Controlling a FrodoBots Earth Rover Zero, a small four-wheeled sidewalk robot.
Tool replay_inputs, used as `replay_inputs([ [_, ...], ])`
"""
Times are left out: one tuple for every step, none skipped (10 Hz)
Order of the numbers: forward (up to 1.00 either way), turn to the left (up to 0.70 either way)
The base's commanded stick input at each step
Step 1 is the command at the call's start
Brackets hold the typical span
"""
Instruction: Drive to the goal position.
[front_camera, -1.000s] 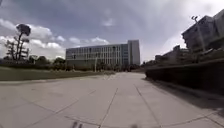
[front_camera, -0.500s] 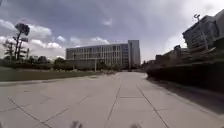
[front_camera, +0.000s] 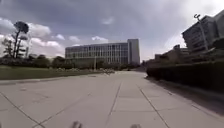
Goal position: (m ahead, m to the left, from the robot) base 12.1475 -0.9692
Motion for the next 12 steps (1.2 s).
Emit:
replay_inputs([
  [0.0,0.0],
  [0.0,0.0],
  [0.0,0.0],
  [0.0,0.0],
  [0.0,-0.05],
  [0.0,-0.48],
  [0.0,-0.7],
  [0.0,-0.7],
  [0.0,-0.7],
  [0.0,-0.7],
  [0.0,-0.7],
  [0.0,-0.7],
])
